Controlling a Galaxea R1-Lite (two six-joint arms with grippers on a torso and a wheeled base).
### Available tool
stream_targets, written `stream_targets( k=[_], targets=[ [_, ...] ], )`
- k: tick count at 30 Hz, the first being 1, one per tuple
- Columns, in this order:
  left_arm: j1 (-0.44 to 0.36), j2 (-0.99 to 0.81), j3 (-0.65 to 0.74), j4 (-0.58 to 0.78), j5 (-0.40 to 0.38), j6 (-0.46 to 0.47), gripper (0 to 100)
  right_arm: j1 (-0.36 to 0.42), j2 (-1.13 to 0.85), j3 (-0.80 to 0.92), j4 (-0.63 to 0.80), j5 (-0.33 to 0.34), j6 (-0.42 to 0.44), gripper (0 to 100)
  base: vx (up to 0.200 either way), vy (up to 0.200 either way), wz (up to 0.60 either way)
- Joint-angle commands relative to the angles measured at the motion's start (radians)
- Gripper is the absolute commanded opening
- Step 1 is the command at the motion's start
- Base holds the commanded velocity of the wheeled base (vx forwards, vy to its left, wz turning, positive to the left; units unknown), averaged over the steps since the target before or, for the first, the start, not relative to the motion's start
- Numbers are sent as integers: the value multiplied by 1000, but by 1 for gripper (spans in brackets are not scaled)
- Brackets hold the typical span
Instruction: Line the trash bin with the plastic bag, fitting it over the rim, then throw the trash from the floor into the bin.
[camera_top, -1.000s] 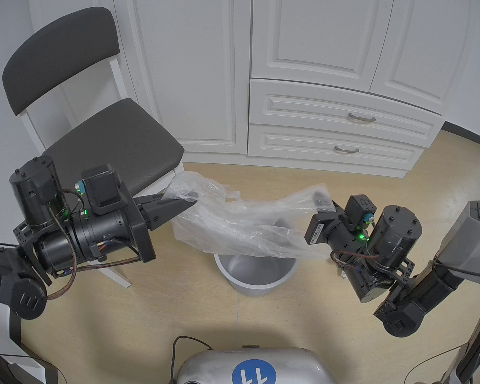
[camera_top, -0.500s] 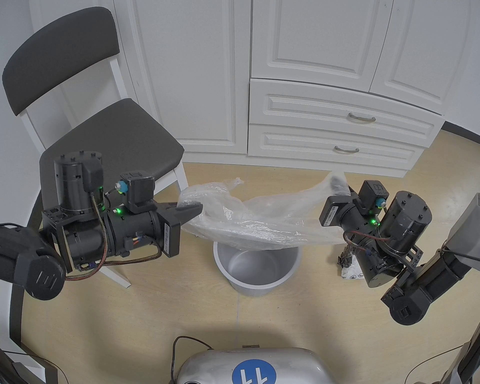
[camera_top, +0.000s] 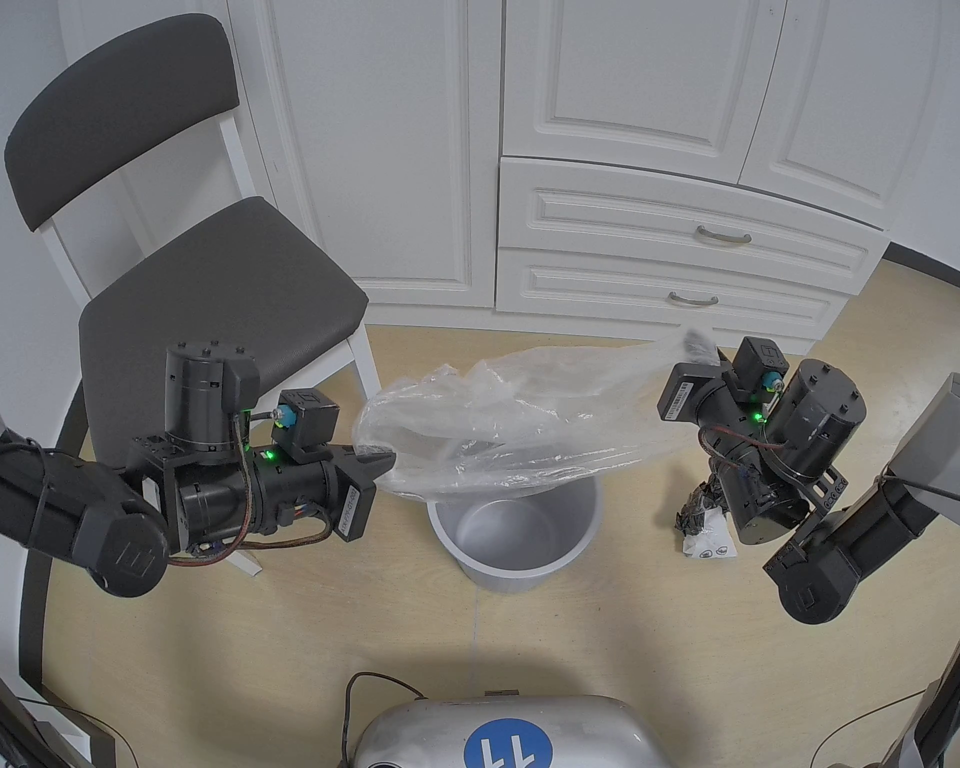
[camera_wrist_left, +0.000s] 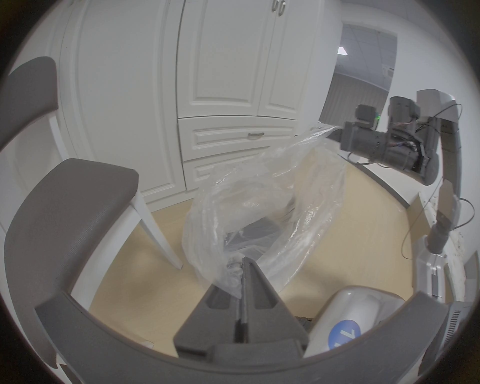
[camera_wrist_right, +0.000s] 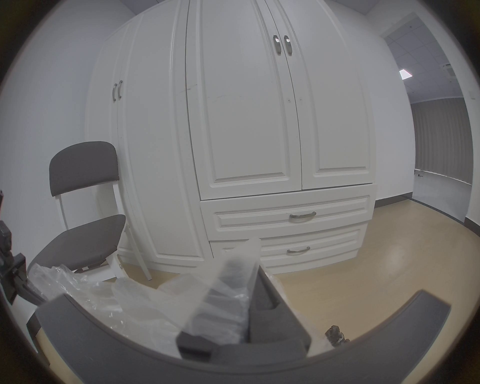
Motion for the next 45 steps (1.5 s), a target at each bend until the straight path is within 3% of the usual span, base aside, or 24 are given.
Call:
stream_targets(
  k=[1, 10, 24, 38, 45],
  targets=[
    [29, 57, -38, -2, 18, 0, 0, -6, 1, 0, -11, 1, -3, 0, 0, 0, 0],
    [106, 54, -64, -16, 11, 3, 0, -24, -12, 74, -11, 2, -69, 0, 0, 0, 0],
    [121, 67, -89, -19, 18, -2, 0, -20, -9, 247, -8, 16, -180, 0, 0, 0, 0],
    [158, 87, -118, -17, 21, -2, 0, -27, -9, 254, 11, 1, -200, 0, 0, 0, 0],
    [187, 107, -147, -14, 21, -5, 0, -63, -9, 205, 49, -59, -200, 0, 0, 0, 0]
  ],
)
